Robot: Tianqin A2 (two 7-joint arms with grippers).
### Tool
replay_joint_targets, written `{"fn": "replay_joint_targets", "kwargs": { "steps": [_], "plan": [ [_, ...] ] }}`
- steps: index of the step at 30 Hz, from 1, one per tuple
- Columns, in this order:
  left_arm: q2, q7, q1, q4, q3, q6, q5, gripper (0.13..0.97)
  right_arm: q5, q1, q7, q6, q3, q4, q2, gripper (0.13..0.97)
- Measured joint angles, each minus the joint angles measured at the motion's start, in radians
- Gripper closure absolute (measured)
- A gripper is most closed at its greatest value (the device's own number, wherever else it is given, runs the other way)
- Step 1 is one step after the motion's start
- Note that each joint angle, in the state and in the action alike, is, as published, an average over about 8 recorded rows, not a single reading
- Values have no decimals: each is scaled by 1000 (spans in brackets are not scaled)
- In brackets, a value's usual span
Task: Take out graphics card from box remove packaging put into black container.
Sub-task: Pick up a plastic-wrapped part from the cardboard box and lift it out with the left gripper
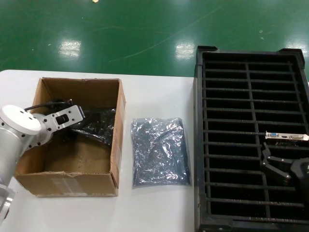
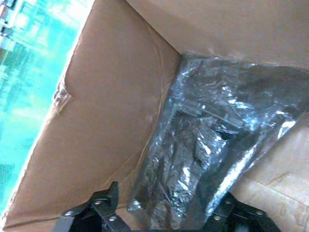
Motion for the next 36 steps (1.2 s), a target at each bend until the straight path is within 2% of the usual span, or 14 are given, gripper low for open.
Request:
{"fn": "replay_joint_targets", "kwargs": {
  "steps": [4,12,13,18,21,31,34,36],
  "plan": [
    [-3,-43,1,2,17,22,29,434,0,0,0,0,0,0,0,129],
    [-13,-124,7,1,60,82,93,651,0,0,0,0,0,0,0,129],
    [-14,-129,7,1,64,87,99,651,0,0,0,0,0,0,0,129],
    [-20,-146,11,-1,71,98,117,757,0,0,0,0,0,0,0,129],
    [-22,-146,15,-3,67,98,119,820,0,0,0,0,0,0,0,129],
    [-34,-105,15,-13,16,113,86,922,0,0,0,0,0,0,0,129],
    [-47,-106,18,-39,1,134,76,935,0,0,0,0,0,0,0,129],
    [-64,-132,30,-79,-1,151,80,944,0,0,0,0,0,0,0,129]
  ]
}}
